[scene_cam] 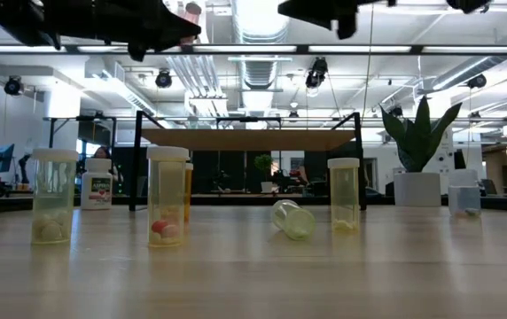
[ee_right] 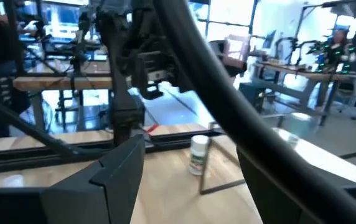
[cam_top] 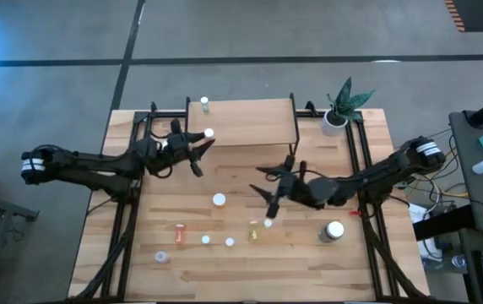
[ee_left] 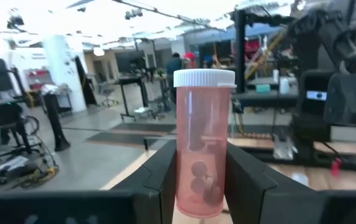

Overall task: Pick and place medicine bottles onto shelf by color
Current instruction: Put the right pink medicine bottle on the shelf

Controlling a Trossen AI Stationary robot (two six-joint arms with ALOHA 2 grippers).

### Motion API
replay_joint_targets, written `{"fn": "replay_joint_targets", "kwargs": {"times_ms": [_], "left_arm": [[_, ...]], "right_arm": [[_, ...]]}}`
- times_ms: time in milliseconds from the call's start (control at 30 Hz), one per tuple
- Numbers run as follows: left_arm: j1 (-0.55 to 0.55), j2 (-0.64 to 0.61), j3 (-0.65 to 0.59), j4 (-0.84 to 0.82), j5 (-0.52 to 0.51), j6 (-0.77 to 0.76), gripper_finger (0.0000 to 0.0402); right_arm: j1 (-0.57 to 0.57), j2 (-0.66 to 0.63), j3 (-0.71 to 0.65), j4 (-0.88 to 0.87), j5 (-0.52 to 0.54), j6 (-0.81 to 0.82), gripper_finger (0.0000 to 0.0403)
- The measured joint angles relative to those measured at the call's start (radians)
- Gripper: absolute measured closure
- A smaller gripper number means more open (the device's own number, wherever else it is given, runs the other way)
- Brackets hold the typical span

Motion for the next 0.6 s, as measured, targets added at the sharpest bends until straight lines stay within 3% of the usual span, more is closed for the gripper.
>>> {"fn": "replay_joint_targets", "kwargs": {"times_ms": [300, 467, 600], "left_arm": [[0.071, 0.166, 0.000, 0.161, -0.012, -0.076, 0.0313], [0.090, 0.274, 0.000, 0.314, -0.168, -0.075, 0.0313], [0.127, 0.335, 0.019, 0.335, -0.277, -0.076, 0.0313]], "right_arm": [[-0.043, -0.187, -0.219, 0.131, -0.164, -0.014, 0.0157], [-0.063, -0.257, -0.306, 0.168, -0.176, 0.008, 0.0165], [-0.063, -0.273, -0.345, 0.195, -0.173, 0.010, 0.0171]]}}
